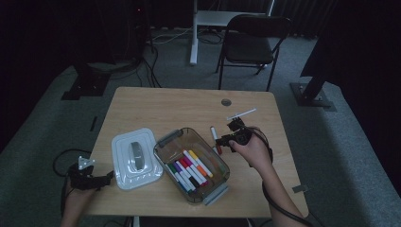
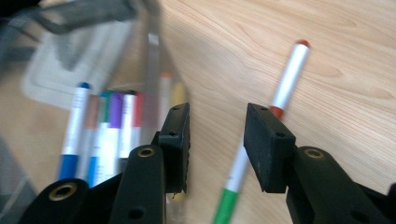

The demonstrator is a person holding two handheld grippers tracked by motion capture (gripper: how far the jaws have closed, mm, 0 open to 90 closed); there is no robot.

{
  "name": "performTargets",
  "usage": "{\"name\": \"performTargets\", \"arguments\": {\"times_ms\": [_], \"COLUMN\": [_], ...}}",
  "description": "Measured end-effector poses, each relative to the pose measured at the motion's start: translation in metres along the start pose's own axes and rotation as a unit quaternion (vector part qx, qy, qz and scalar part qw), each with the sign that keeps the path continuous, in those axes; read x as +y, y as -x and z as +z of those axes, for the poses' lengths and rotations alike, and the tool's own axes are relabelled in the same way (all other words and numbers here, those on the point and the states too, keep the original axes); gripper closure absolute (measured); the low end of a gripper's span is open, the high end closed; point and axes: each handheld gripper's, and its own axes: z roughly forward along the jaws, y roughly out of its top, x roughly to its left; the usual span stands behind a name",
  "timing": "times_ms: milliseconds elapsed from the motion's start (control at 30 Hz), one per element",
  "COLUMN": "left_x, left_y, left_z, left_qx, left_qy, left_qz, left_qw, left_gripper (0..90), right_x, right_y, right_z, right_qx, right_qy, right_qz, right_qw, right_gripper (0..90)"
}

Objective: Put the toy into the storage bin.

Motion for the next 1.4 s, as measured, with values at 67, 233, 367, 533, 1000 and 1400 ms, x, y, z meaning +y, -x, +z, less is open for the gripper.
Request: {"name": "performTargets", "arguments": {"times_ms": [67, 233, 367, 533, 1000, 1400], "left_x": [0.0, 0.0, 0.0, 0.0, 0.0, 0.0], "left_y": [0.0, 0.0, 0.0, 0.0, 0.0, 0.0], "left_z": [0.0, 0.0, 0.0, 0.0, 0.0, 0.0], "left_qx": [0.0, 0.0, 0.0, 0.0, 0.0, 0.0], "left_qy": [0.0, 0.0, 0.0, 0.0, 0.0, 0.0], "left_qz": [0.0, 0.0, 0.0, 0.0, 0.0, 0.0], "left_qw": [1.0, 1.0, 1.0, 1.0, 1.0, 1.0], "left_gripper": [0.7, 0.7, 0.7, 0.7, 0.7, 0.7], "right_x": [-0.001, -0.002, 0.0, 0.005, 0.01, 0.008], "right_y": [0.009, 0.023, 0.037, 0.051, 0.062, 0.065], "right_z": [0.01, 0.039, 0.063, 0.089, 0.116, 0.096], "right_qx": [-0.001, -0.025, -0.047, -0.055, -0.098, -0.103], "right_qy": [-0.011, -0.035, -0.036, -0.051, -0.079, -0.063], "right_qz": [0.015, 0.01, 0.013, 0.026, 0.055, 0.088], "right_qw": [0.9998, 0.999, 0.9982, 0.9968, 0.9905, 0.9887], "right_gripper": [60.3, 57.2, 56.9, 55.0, 73.1, 76.4]}}
